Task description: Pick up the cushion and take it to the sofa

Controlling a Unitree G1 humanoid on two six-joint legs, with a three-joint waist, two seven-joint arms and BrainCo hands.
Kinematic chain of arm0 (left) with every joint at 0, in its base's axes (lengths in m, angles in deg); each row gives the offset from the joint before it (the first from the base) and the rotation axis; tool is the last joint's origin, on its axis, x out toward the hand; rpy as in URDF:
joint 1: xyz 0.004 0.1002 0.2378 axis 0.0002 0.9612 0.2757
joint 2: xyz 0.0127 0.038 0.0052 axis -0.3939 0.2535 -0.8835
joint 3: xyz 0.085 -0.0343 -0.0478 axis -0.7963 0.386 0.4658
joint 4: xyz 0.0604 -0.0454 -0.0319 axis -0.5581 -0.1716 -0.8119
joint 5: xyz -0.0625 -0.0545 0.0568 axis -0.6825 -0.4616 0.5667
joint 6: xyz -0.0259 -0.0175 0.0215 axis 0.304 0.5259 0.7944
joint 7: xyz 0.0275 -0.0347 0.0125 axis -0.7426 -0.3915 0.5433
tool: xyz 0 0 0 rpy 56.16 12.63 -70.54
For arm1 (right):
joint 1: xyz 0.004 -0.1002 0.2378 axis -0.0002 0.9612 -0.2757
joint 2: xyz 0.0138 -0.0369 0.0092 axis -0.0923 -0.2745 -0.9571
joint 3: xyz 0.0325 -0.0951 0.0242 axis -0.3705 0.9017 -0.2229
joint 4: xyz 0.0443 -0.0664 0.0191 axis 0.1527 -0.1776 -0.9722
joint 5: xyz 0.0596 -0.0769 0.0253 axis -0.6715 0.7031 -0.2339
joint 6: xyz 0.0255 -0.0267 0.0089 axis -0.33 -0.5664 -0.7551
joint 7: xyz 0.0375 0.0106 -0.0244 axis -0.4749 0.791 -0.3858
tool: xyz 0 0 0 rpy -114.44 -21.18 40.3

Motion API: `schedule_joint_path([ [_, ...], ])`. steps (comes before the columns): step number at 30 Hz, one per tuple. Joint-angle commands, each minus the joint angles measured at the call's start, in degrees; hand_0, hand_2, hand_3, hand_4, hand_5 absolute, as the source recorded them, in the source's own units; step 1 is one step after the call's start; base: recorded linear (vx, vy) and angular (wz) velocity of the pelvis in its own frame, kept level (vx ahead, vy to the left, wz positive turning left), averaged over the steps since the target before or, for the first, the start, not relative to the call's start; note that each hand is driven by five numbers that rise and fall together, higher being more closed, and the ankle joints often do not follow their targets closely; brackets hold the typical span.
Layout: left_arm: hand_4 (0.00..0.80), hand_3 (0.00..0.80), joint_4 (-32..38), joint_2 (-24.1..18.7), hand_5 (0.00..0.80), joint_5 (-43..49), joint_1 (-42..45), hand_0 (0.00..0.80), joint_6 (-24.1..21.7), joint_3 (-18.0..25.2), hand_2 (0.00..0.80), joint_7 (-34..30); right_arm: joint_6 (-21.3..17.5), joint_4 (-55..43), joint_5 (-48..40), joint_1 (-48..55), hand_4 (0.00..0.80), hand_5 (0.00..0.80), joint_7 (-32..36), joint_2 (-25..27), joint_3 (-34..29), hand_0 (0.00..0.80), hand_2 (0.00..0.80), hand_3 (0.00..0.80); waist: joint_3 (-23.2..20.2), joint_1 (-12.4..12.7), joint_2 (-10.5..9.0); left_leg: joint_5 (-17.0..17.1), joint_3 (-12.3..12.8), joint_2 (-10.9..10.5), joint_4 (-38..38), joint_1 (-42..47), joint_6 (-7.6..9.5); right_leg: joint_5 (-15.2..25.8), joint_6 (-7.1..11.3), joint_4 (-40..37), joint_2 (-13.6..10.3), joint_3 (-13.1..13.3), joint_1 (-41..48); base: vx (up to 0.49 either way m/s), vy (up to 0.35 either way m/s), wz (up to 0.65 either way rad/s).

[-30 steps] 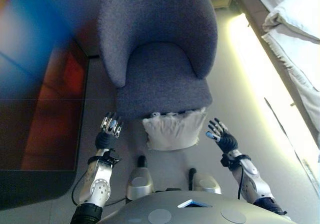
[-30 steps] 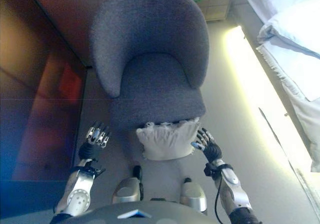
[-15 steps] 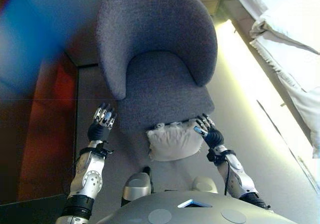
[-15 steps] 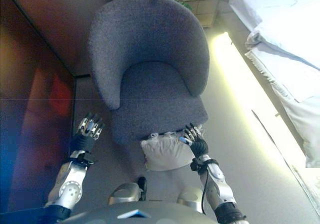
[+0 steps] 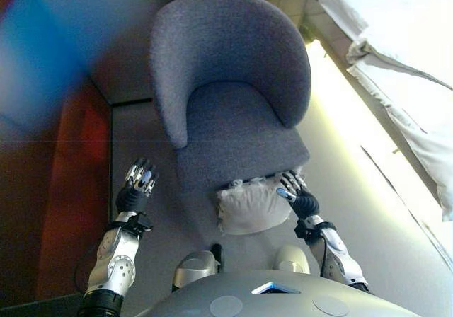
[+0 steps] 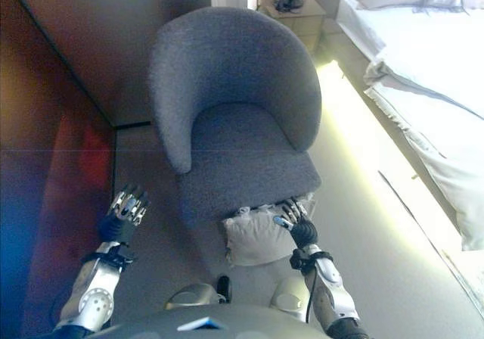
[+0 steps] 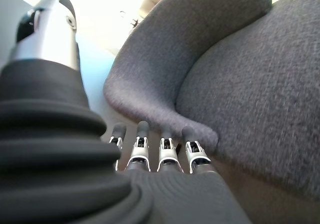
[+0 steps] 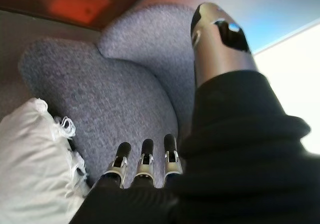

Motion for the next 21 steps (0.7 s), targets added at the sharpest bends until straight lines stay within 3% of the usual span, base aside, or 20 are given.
schedule_joint_path([
  [1, 0.0, 0.0, 6.8, -1.1, 0.0, 1.2, -1.3, 0.0, -3.1, 1.4, 0.0, -0.1, -1.2, -3.0, -1.6, -4.0, 0.0, 0.0, 0.8, 1.2, -0.9, 0.0, 0.0, 0.0, 2.8, -2.1, -2.19, -5.7, -6.4, 1.3, 2.1, 2.5, -2.43, 11.4, 0.06, -9.5, 2.5, -1.6, 0.5, 0.215, -0.127, -0.04],
  [6, 0.0, 0.0, 7.7, -0.4, 0.0, 3.0, -0.2, 0.0, -2.5, 1.5, 0.0, -0.6, 0.6, -2.2, -1.1, -3.6, 0.0, 0.0, 1.8, 0.1, -1.5, 0.0, 0.0, 0.0, 2.5, -1.8, -3.22, -7.2, -7.7, 2.5, 2.9, 4.3, -2.65, 9.3, -0.16, -7.9, 2.9, -1.6, 1.7, 0.214, -0.164, 0.22],
  [12, 0.0, 0.0, 7.1, 0.4, 0.0, 2.9, 1.4, 0.0, -2.2, 2.9, 0.0, 1.6, 1.1, -3.4, 0.3, -5.0, 0.0, 0.0, 3.2, 1.1, 1.7, 0.0, 0.0, 0.0, 1.4, -0.4, -2.93, -6.7, -6.7, 7.2, 4.4, 5.7, -5.5, 1.9, -1.03, -6.0, 3.2, -5.6, 5.3, 0.202, -0.227, 0.26],
  [15, 0.0, 0.0, 6.5, 1.2, 0.0, 4.1, 1.8, 0.0, -1.7, 3.0, 0.0, 2.2, 1.7, -3.6, 0.7, -6.5, 0.0, 0.0, 3.4, 2.4, 2.1, 0.0, 0.0, 0.0, 1.5, -0.7, -2.23, -5.1, -6.0, 9.8, 8.0, 5.1, -7.05, -1.8, -2.45, -3.4, 4.7, -6.2, 5.1, 0.154, -0.14, -0.05],
  [17, 0.0, 0.0, 3.6, 1.5, 0.0, 7.0, 1.3, 0.0, -0.7, 2.2, 0.0, 1.9, 1.3, -2.9, 2.5, -7.2, 0.0, 0.0, 2.2, 2.9, 1.9, 0.0, 0.0, 0.0, 2.1, -1.1, -1.17, -0.6, -4.3, 11.7, 12.5, 2.2, -8.6, -3.6, -3.94, -1.9, 5.1, -7.6, 6.0, 0.147, -0.072, 0.13],
  [19, 0.0, 0.0, -0.4, 2.0, 0.0, 9.7, -0.3, 0.0, -1.1, 0.4, 0.0, 1.1, 1.3, -1.2, 2.2, -8.7, 0.0, 0.0, 0.4, 3.8, 1.5, 0.0, 0.0, 0.0, 2.9, -1.3, 0.34, 2.3, -4.2, 12.2, 12.1, -1.2, -9.59, -4.9, -4.34, -0.6, 5.1, -7.9, 6.1, 0.078, 0.089, 0.34],
  [21, 0.0, 0.0, -4.7, 2.3, 0.0, 11.4, -3.0, 0.0, -1.3, -1.7, 0.0, 0.8, 0.2, 1.5, 6.9, -11.5, 0.0, 0.0, -2.3, 4.8, 0.8, 0.0, 0.0, 0.0, 4.3, -1.3, 2.03, 2.1, -4.8, 11.4, 10.5, -3.8, -9.55, -5.8, -4.11, 2.8, 3.8, -7.7, 3.2, -0.052, 0.219, 0.44],
])
